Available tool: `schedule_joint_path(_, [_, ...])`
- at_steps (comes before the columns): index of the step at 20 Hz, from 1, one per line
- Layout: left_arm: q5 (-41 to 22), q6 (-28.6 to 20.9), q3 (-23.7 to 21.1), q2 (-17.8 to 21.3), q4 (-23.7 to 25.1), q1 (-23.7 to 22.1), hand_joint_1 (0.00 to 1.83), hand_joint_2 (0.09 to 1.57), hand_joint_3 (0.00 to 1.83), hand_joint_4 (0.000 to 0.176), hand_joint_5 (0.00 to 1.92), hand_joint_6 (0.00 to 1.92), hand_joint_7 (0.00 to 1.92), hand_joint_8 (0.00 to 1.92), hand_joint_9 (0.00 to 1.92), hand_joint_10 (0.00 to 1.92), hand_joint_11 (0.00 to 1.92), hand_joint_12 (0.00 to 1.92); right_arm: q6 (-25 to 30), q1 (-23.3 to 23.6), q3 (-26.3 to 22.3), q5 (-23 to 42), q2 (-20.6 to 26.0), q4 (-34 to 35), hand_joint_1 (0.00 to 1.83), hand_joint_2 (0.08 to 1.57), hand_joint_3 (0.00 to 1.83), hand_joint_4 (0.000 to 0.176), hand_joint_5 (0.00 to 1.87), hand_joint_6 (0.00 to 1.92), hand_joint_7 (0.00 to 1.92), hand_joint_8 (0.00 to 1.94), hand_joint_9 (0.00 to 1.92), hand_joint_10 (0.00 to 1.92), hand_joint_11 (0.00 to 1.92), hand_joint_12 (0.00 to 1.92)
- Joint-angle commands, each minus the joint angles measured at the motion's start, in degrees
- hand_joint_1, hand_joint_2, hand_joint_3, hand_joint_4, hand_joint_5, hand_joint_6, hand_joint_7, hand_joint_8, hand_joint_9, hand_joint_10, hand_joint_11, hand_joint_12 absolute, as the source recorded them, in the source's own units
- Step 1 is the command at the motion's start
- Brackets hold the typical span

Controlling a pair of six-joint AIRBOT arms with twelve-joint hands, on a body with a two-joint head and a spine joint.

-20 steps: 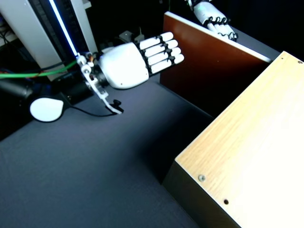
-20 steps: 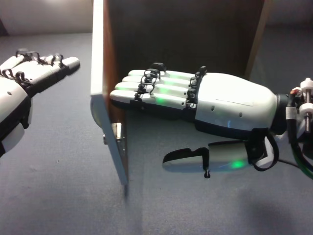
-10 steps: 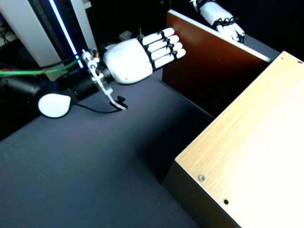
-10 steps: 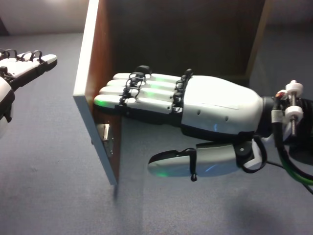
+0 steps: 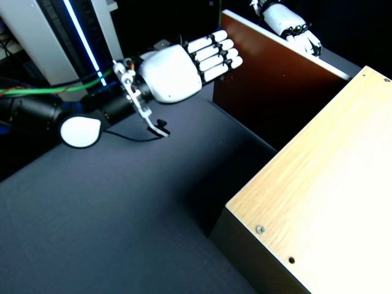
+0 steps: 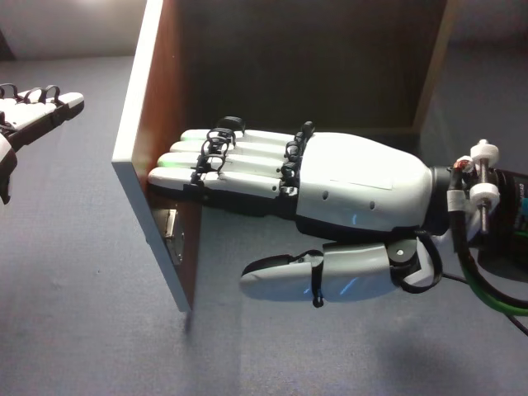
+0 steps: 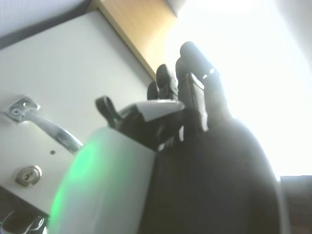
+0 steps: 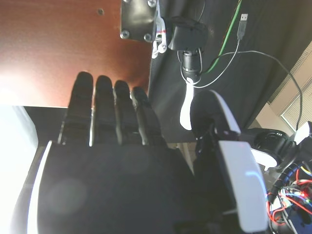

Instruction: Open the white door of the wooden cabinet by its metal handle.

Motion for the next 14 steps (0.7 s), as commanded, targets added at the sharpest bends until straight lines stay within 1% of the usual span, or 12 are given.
schedule_joint_path(1, [-6.2, 0.7, 0.5, 0.4, -0.5, -0.3, 1.83, 1.54, 0.97, 0.02, 0.23, 0.0, 0.35, 0.01, 0.45, 0.05, 0.0, 1.44, 0.3, 0.8, -0.1, 6.3, -0.3, 2.4, 0.14, 1.46, 0.02, 0.0, 0.0, 0.0, 0.0, 0.0, 0.0, 0.0, 0.0, 0.0])
schedule_joint_path(3, [-6.0, 1.1, 0.5, 0.3, -0.5, -0.4, 1.83, 1.54, 0.97, 0.02, 0.23, 0.0, 0.35, 0.01, 0.45, 0.05, 0.0, 1.44, 0.3, 1.0, 0.0, 6.3, -0.7, 2.4, 0.01, 1.48, 0.01, 0.0, 0.0, 0.0, 0.0, 0.0, 0.0, 0.0, 0.0, 0.0])
schedule_joint_path(8, [-6.0, 1.3, 0.2, 0.3, -0.4, -0.5, 1.83, 1.54, 0.97, 0.02, 0.23, 0.0, 0.35, 0.0, 0.45, 0.04, 0.0, 1.44, 0.5, 1.1, 0.1, 6.3, -1.2, 2.2, 0.0, 1.48, 0.01, 0.0, 0.0, 0.0, 0.0, 0.0, 0.0, 0.0, 0.0, 0.0])
schedule_joint_path(10, [-6.1, 1.3, 0.0, 0.3, -0.4, -0.4, 1.83, 1.54, 0.97, 0.02, 0.23, 0.0, 0.35, 0.0, 0.45, 0.04, 0.0, 1.44, 0.6, 1.1, -0.3, 6.3, -1.2, 2.2, 0.21, 1.45, 0.0, 0.0, 0.0, 0.0, 0.0, 0.0, 0.0, 0.0, 0.0, 0.0])
schedule_joint_path(11, [-6.3, 1.3, -0.1, 0.3, -0.4, -0.4, 1.83, 1.54, 0.97, 0.02, 0.23, 0.0, 0.35, 0.0, 0.45, 0.04, 0.0, 1.44, 0.6, 1.1, -0.5, 6.3, -1.0, 2.2, 0.29, 1.44, 0.0, 0.0, 0.0, 0.0, 0.0, 0.0, 0.0, 0.0, 0.0, 0.0])
schedule_joint_path(12, [-6.7, 1.1, -0.2, 0.3, -0.4, -0.4, 1.83, 1.54, 0.97, 0.02, 0.23, 0.0, 0.35, 0.0, 0.45, 0.04, 0.0, 1.44, 0.7, 1.1, -0.7, 6.3, -0.6, 2.2, 0.43, 1.38, 0.0, 0.0, 0.0, 0.0, 0.0, 0.0, 0.0, 0.0, 0.0, 0.0])
schedule_joint_path(13, [-6.7, 1.0, -0.2, 0.3, -0.4, -0.3, 1.83, 1.54, 0.97, 0.02, 0.23, 0.0, 0.35, 0.0, 0.45, 0.04, 0.0, 1.44, 0.7, 1.1, -1.0, 6.3, -0.1, 2.2, 0.5, 1.34, 0.0, 0.0, 0.0, 0.0, 0.0, 0.0, 0.0, 0.0, 0.0, 0.0])
schedule_joint_path(14, [-6.7, 0.9, -0.2, 0.3, -0.4, -0.3, 1.83, 1.54, 0.97, 0.02, 0.23, 0.0, 0.35, 0.0, 0.45, 0.04, 0.0, 1.44, 0.7, 1.1, -1.3, 6.3, 0.3, 2.2, 0.51, 1.36, 0.0, 0.0, 0.01, 0.0, 0.0, 0.0, 0.0, 0.0, 0.0, 0.0])
